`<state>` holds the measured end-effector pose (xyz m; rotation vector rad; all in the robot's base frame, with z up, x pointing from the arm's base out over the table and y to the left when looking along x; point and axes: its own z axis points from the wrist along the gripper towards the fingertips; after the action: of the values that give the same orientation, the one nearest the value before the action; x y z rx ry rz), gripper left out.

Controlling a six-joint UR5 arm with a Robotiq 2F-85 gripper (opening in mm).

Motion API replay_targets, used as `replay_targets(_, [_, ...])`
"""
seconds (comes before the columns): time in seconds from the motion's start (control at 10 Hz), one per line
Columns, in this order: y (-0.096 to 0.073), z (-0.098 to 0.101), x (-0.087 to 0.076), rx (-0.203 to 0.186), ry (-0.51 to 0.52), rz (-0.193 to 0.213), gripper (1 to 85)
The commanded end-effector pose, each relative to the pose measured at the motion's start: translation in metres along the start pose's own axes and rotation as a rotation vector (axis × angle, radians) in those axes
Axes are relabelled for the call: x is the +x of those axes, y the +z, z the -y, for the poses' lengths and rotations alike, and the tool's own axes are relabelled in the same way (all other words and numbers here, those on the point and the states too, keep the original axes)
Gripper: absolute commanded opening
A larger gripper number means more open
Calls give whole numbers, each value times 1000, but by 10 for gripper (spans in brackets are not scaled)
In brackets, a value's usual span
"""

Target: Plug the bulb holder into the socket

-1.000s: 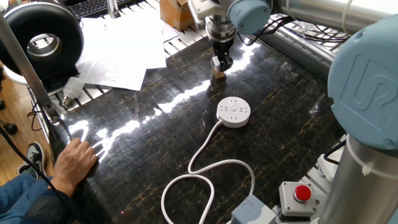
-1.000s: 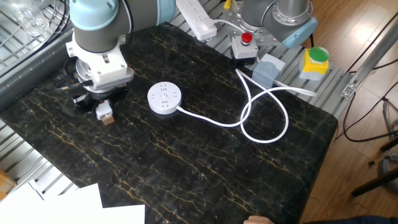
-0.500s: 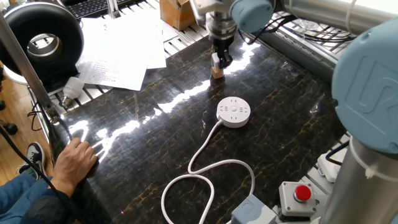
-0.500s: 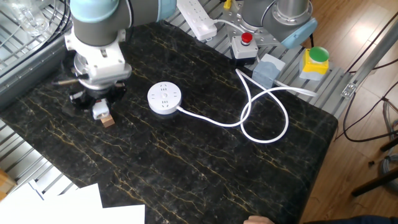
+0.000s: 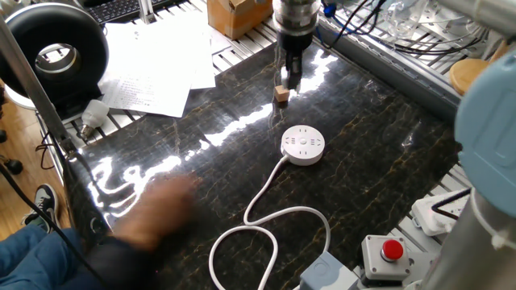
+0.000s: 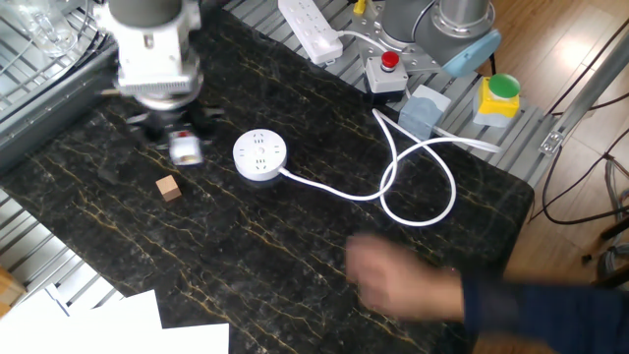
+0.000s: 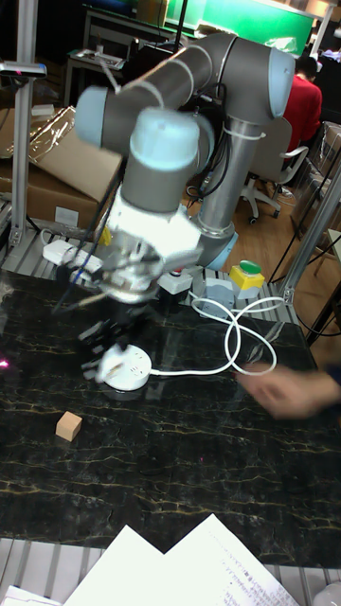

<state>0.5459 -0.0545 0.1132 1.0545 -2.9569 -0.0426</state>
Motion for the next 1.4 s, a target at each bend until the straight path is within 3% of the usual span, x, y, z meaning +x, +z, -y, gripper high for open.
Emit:
replay_targets(0.0, [-32,-69,-10,-112,346,56,13])
replay_targets(0.2, [-27,-73,-15,-70,436,81,13])
replay_targets(0.3, [-23,-73,-19,-77,456,99,13])
replay_targets(0.4, [-22,-80,-22,-109,459,105,13])
replay_targets(0.7, [-12,-44,-27,-3,316,84,13])
replay_targets(0.9, [-15,-4,-33,73,276,34,13])
replay_targets(1.1, [-13,15,-43,45,317,59,13])
replay_targets(1.2, [-9,31,-47,71,346,86,13])
replay_targets(1.3, [-7,29,-52,51,399,107,13])
